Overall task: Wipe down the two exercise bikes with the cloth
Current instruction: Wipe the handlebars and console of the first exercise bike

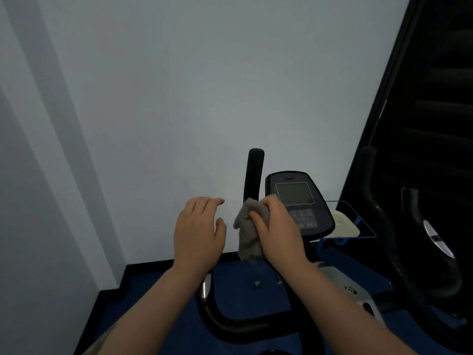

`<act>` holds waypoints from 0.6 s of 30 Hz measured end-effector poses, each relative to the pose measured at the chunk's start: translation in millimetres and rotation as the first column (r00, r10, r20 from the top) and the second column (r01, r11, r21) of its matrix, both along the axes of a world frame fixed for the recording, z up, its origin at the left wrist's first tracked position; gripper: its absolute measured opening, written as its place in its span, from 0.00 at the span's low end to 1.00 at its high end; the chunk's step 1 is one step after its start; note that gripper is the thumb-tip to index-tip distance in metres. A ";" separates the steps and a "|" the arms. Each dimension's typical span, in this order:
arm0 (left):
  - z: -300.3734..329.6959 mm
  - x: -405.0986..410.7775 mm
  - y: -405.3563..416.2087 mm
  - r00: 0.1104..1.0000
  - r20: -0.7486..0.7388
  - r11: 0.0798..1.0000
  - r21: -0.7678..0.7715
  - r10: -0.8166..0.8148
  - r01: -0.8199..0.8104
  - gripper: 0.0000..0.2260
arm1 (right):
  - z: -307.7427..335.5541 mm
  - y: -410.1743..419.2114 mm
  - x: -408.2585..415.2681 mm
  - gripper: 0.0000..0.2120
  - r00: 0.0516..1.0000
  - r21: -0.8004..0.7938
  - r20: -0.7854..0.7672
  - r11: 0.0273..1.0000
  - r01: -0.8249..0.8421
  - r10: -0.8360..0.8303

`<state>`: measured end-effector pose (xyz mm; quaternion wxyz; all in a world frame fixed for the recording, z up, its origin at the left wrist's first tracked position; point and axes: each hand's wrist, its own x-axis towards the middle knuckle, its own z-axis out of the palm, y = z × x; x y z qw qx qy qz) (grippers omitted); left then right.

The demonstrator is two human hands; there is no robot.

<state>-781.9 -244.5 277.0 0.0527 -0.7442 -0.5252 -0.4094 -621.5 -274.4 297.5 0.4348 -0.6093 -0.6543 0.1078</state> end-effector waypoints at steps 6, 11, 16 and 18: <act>-0.9 -0.7 1.6 0.999 0.032 1.000 0.007 -0.026 0.026 0.17 | 0.7 -12.4 10.1 0.05 0.994 0.020 0.081 0.997 -0.069 0.068; 1.8 -0.6 -1.8 1.000 0.012 1.000 0.001 -0.021 0.021 0.17 | 28.0 24.0 -6.7 0.05 0.999 0.109 0.049 0.994 -0.008 0.002; 4.2 -7.1 -1.1 0.999 -0.010 0.999 -0.027 -0.042 0.042 0.16 | 2.0 -6.1 -3.0 0.03 0.992 0.003 -0.041 0.993 -0.121 0.121; 5.1 -7.2 -0.9 0.999 -0.011 0.998 -0.040 -0.052 0.052 0.16 | 4.3 -8.1 -1.0 0.03 0.989 0.019 0.092 0.992 -0.121 0.119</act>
